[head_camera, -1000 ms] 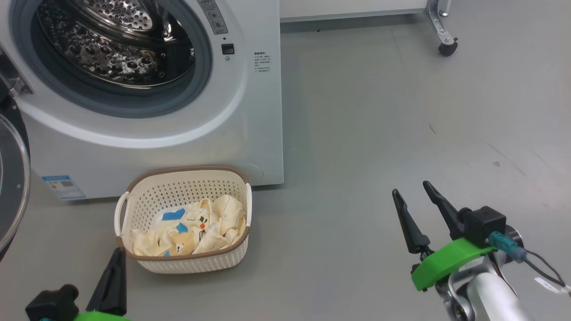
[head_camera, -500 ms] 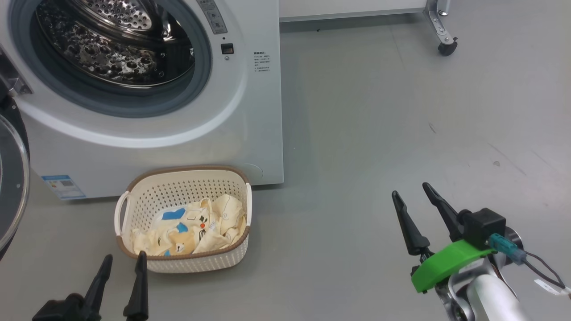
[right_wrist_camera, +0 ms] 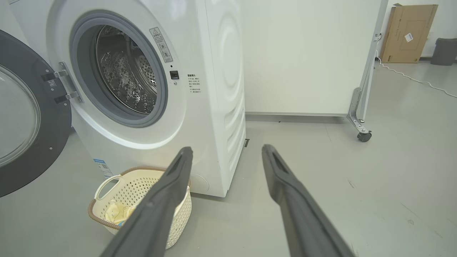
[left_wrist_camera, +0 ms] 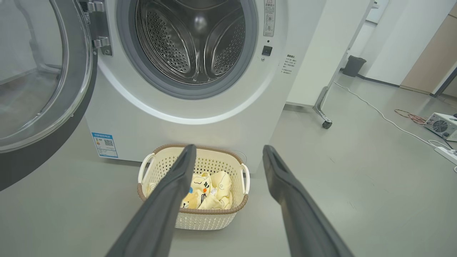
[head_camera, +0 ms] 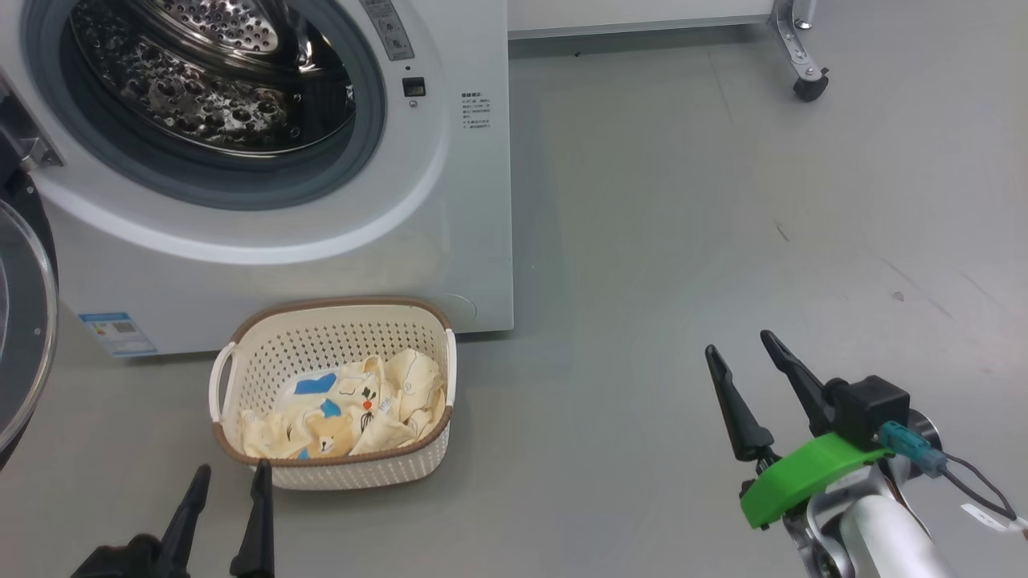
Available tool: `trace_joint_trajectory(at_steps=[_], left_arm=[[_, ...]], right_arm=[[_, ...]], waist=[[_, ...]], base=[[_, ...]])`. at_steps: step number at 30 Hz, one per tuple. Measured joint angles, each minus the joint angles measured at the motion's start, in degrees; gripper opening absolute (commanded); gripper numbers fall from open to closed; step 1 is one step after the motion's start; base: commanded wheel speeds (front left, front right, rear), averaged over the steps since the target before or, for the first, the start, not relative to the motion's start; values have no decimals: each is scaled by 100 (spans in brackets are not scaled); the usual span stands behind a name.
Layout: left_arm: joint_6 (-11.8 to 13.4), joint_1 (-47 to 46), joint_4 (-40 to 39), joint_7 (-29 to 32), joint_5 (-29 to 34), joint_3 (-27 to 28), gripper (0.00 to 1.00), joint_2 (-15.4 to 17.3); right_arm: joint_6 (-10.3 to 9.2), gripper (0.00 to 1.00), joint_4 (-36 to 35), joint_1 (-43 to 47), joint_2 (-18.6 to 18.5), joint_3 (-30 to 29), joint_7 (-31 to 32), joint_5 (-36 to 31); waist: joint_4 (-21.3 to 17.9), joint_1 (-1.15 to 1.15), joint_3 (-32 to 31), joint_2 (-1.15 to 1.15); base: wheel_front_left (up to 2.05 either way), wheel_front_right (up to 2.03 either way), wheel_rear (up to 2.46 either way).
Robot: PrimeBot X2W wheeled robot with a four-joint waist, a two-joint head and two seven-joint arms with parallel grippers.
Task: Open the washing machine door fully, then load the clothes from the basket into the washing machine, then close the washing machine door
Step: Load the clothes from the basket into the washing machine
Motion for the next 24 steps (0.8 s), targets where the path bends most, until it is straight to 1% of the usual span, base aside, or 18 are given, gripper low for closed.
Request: trace_joint_trajectory(at_steps=[6, 15, 24], left_arm=[[-1, -4, 15, -30, 36, 0, 100, -7], [-92, -20, 71, -31, -5, -32, 100, -13], [-99, -35, 130, -31, -49, -85, 100, -13]], right_arm=[[0, 100, 21, 0, 0, 5, 0, 1], [0, 100, 23, 0, 0, 8, 0, 3], [0, 100, 54, -1, 0, 12, 0, 2]], waist=[[0, 0, -2, 0], [19, 0, 9, 0], [54, 0, 34, 0]], base=[[0, 0, 0], [0, 0, 0], [0, 0, 0]])
